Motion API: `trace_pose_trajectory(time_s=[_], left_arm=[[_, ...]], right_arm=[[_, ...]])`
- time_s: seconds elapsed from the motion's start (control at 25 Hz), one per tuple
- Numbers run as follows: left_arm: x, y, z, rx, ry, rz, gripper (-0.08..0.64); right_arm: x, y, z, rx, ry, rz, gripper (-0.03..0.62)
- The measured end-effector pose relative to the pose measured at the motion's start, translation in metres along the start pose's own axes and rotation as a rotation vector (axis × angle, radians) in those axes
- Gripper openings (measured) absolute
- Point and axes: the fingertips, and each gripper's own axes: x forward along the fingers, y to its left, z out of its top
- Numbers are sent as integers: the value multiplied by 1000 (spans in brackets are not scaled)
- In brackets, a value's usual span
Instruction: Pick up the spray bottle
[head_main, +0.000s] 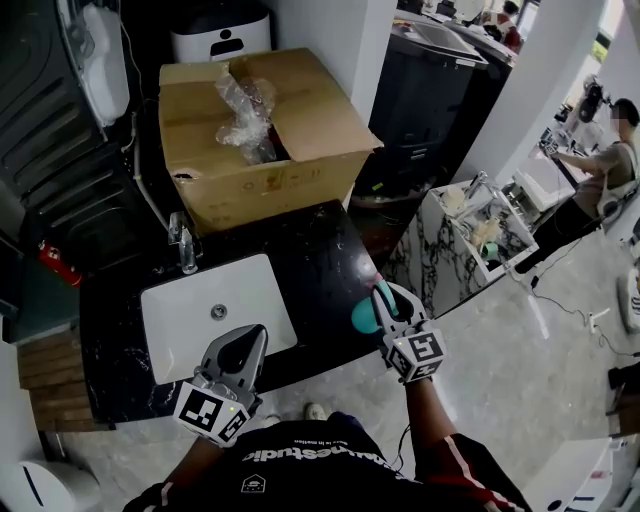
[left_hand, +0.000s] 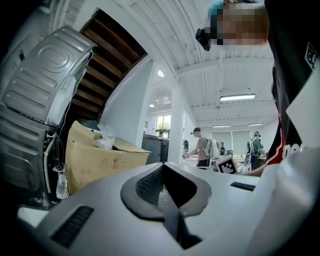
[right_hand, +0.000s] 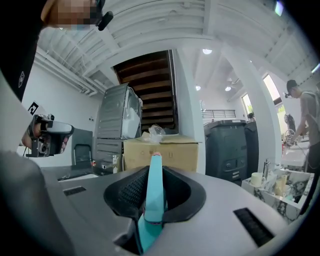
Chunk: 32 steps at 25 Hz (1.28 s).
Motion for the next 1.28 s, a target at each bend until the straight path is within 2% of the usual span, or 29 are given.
trace_pose_trajectory(time_s=[0.16,0.48,0.8,1.28], left_arm=[[-13,3,7,7,-17,12,14],[-34,9,15,11,-37,36,14],[-49,19,20,21,-54,81,14],[-50,18,23,18,-66,60,14]], right_arm=[[1,37,18,9,46,6,97],[-5,128,64,-10,-1,119,97],[-20,198,73,26,11,218,97],[-26,221,79,-1,-23,237,97]])
